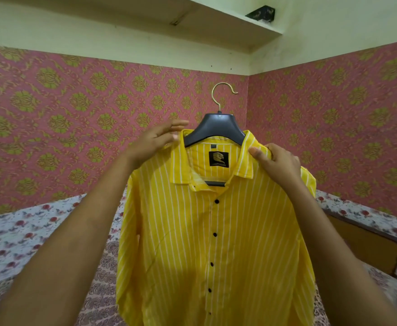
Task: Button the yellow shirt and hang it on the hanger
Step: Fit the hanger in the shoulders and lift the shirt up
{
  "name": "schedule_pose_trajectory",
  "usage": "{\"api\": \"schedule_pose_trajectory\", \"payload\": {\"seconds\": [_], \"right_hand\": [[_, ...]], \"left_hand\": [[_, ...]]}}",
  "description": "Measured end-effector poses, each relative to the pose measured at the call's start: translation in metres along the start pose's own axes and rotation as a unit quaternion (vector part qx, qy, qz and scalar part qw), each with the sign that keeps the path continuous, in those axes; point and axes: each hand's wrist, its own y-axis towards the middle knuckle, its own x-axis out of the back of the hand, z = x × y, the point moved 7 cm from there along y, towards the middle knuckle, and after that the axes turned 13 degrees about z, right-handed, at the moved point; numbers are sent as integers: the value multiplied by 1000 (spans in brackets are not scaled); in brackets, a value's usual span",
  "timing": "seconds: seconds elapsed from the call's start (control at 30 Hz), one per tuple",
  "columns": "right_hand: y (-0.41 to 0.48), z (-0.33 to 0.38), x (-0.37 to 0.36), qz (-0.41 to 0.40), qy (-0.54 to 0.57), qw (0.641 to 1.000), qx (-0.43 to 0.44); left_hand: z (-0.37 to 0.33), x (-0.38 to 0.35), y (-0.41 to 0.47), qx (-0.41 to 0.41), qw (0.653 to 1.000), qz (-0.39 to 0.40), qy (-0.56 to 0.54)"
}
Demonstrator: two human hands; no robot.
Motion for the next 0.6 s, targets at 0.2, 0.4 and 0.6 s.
{"api": "schedule_pose_trajectory", "payload": {"seconds": [0.2,0.4,0.6], "right_hand": [[0,1,9,-5,9,1000,3],[-10,4,18,-25,-18,1000,8],[-22,8,18,-21,-52,998,-10]], "left_hand": [[1,-10,9,12,965,79,250],[-16,-24,16,48,918,170,354],[-17,-26,9,56,900,191,389]]}}
